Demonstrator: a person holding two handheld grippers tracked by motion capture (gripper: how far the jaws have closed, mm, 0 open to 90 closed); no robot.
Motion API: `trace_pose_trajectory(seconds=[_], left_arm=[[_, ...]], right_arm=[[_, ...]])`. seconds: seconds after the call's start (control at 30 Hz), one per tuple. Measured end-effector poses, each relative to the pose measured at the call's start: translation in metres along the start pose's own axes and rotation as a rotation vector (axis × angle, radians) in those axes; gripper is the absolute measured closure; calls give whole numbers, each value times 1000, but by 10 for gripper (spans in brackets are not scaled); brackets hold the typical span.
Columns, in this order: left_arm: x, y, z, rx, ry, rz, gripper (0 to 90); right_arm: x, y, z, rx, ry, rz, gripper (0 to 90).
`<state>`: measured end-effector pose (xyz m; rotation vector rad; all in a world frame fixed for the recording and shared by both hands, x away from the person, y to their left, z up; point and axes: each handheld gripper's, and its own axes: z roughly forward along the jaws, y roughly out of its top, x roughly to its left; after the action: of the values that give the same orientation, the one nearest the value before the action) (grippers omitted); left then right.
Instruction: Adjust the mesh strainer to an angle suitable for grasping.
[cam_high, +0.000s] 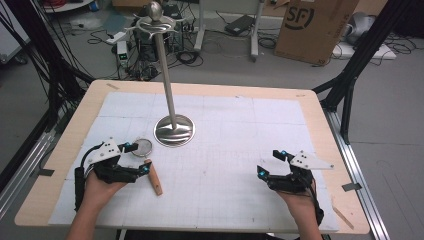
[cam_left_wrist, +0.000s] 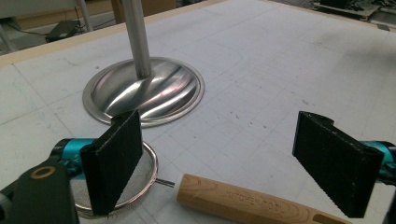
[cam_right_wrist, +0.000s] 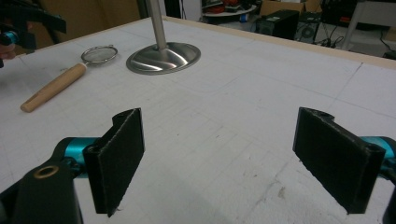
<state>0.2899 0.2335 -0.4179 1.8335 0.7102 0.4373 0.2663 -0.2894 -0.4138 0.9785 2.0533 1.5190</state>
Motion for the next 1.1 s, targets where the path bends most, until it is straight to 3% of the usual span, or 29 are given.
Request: trace_pose_trajectory(seconds=[0.37, 0.57, 0.77, 1.1], left_arm=[[-1, 1, -2, -1, 1, 9, 168], [-2, 1, -2, 2, 7, 32, 194], [-2, 0, -1, 9, 13, 24, 231], [-3, -1, 0, 30, -19, 39, 442]], right_arm=[[5, -2, 3, 15, 5, -44, 157], [5, -2, 4, 25, 4, -33, 157], [5, -3, 4, 32, 3, -31, 157], [4, -5, 4, 42, -2, -29, 157]])
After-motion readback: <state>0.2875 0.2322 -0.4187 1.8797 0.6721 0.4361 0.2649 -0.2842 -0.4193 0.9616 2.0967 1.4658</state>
